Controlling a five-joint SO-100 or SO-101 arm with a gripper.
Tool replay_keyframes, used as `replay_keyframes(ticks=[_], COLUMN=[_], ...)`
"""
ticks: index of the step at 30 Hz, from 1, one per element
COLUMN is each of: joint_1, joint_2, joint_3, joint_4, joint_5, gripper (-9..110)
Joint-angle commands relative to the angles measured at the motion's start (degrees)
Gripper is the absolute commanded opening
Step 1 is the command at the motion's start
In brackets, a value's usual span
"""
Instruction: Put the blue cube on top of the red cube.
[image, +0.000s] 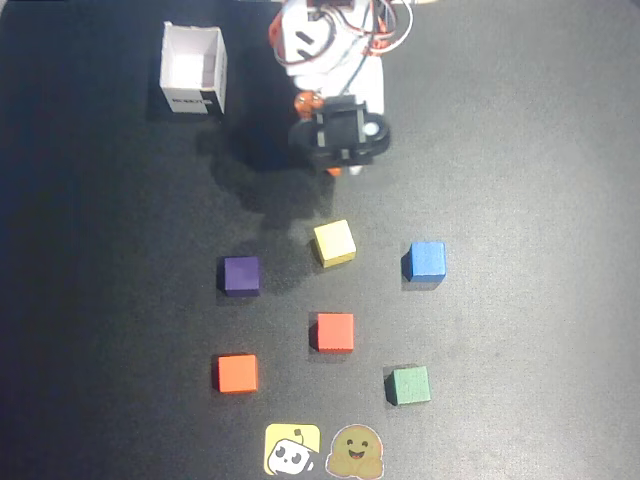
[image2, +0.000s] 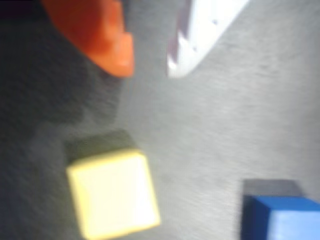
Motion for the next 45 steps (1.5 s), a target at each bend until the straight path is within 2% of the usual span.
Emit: replay_keyframes(ticks=[1, 5, 11, 14, 25, 37, 45], joint_1=[-2.55, -4.04, -5.8, -7.91, -17.05, -20.83, -21.18], joint_2=[-0.44, -6.59, -35.16, -43.59, -52.21, -65.3, -68.55], joint_3=[-1.85, -5.01, -21.45, -27.33, -27.69, -32.78, -33.66], joint_4=[-1.58, -3.69, -7.29, -7.29, -16.61, -22.5, -25.84], joint_5=[0.62, 0.88, 0.7, 2.02, 9.05, 15.56, 12.66], gripper=[9, 11, 14, 14, 17, 17, 17])
